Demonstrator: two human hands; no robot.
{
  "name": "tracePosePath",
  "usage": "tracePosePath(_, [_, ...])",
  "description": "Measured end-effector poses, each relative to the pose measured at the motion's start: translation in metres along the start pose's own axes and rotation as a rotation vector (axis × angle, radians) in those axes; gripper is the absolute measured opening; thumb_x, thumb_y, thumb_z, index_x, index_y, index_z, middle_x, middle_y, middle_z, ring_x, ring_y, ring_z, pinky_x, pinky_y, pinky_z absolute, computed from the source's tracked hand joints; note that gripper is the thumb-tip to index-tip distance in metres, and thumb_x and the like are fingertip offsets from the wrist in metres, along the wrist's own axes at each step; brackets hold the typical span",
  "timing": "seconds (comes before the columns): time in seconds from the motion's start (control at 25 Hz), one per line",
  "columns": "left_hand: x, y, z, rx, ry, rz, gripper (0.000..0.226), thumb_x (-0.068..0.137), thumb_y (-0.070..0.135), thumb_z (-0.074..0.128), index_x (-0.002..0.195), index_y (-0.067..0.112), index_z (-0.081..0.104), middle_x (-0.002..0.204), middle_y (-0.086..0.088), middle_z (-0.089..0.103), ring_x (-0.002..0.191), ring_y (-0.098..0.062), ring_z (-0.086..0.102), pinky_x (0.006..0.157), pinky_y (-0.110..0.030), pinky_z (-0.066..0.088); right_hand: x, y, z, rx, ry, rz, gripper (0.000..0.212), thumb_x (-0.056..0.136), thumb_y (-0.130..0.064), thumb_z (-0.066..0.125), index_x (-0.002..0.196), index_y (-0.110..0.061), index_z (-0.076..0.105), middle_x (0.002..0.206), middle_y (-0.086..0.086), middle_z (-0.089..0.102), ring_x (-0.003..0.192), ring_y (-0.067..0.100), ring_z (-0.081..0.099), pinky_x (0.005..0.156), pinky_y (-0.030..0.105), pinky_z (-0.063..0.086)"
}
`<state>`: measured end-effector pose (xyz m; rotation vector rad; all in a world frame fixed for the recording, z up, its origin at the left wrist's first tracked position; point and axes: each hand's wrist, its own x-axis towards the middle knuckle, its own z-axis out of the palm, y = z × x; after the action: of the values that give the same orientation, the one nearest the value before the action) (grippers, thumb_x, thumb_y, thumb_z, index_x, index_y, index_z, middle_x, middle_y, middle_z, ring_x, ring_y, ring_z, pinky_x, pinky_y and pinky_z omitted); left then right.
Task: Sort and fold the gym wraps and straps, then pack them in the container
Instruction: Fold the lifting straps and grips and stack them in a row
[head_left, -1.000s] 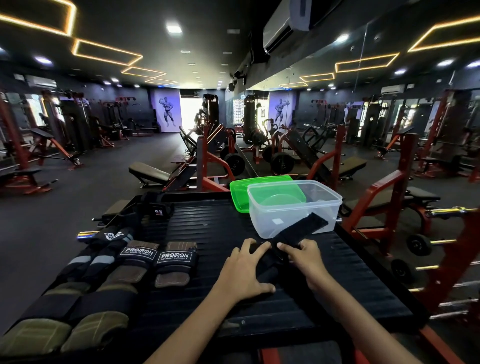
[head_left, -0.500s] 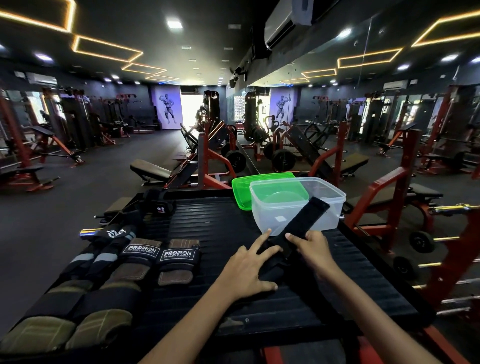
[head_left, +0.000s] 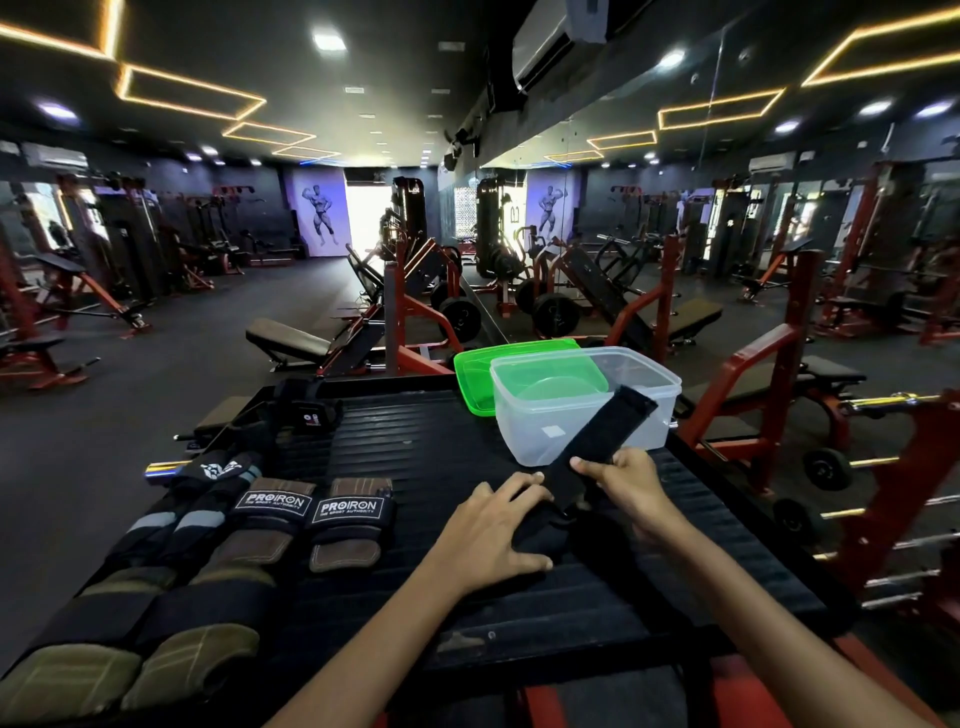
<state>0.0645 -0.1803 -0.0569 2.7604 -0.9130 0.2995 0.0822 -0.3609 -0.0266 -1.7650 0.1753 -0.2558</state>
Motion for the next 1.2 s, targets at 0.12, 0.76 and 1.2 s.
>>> tracePosePath(0.12, [0.001, 0.008, 0.000, -0.047, 0.064, -0.080, 0.069, 0.071, 0.054, 0.070, 0.128, 0.026, 0.041, 0.133, 0.011, 0.035, 0.097, -0.022, 0.048, 0.086, -0.039, 0.046, -0.007, -0.005, 0.013, -0.236, 0.048, -0.214, 0.033, 0.081, -0.018, 0.070, 0.056, 0.001, 0.059, 0.052, 0.013, 0.062, 0.051, 0.026, 0.061, 0.052, 0.036, 0.046])
tracePosePath(0.76, [0.005, 0.023, -0.018, -0.293, 0.153, -0.376, 0.037, 0.084, 0.026, 0.054, 0.119, 0.020, 0.046, 0.111, -0.009, 0.061, 0.100, -0.038, 0.059, 0.080, -0.040, 0.049, -0.064, -0.014, 0.044, -0.467, 0.089, -0.528, 0.027, 0.092, -0.021, 0.056, 0.076, 0.000, 0.059, 0.079, 0.021, 0.066, 0.080, 0.039, 0.060, 0.063, 0.035, 0.031])
tracePosePath(1.2, [0.000, -0.021, -0.029, -0.356, -0.175, -0.029, 0.107, 0.061, 0.033, 0.086, 0.144, 0.025, 0.019, 0.142, 0.009, 0.041, 0.126, -0.009, 0.043, 0.098, -0.014, 0.031, -0.059, 0.010, 0.031, -0.350, 0.029, -0.571, 0.021, 0.092, -0.023, 0.056, 0.086, -0.004, 0.063, 0.077, 0.009, 0.065, 0.073, 0.024, 0.060, 0.061, 0.022, 0.030])
